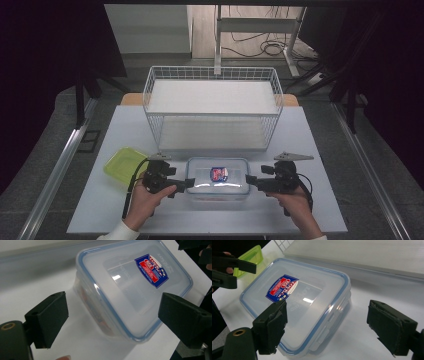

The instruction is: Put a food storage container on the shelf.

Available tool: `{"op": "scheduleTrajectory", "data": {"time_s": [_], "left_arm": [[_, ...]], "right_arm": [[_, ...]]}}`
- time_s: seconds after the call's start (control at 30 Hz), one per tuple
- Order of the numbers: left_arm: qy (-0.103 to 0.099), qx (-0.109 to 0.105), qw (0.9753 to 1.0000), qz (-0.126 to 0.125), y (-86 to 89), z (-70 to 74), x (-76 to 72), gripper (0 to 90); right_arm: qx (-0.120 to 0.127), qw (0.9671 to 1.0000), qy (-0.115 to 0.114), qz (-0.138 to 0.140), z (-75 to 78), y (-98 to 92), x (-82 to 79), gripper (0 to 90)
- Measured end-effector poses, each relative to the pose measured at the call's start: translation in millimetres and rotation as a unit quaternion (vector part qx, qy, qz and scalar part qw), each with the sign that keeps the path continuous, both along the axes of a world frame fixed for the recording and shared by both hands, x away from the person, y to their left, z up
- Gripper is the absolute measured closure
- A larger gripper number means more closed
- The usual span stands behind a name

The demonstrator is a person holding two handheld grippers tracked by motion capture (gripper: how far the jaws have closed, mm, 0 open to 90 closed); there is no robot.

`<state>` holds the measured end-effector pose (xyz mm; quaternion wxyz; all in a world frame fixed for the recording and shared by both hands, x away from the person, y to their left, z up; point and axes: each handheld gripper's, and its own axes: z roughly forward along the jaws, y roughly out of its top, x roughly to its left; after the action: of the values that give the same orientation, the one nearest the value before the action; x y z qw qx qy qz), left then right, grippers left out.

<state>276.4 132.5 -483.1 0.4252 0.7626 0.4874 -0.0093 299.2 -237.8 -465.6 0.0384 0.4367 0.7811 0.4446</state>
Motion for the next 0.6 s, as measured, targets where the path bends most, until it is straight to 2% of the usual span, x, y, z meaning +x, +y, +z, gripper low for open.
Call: {"op": "scheduleTrajectory", "data": {"time_s": [0.27, 0.6], "left_arm": [[0.028, -0.021, 0.9994, -0.008, -6.9, -8.5, 10.6, 8.8], [0.056, -0.033, 0.9977, -0.019, -10.6, -19.7, 19.3, 8.2]], "right_arm": [[-0.001, 0.9999, 0.011, 0.010, -4.9, 5.4, 5.8, 16.0], [0.005, 0.9995, 0.028, 0.011, -12.9, 3.5, 7.6, 13.8]]}}
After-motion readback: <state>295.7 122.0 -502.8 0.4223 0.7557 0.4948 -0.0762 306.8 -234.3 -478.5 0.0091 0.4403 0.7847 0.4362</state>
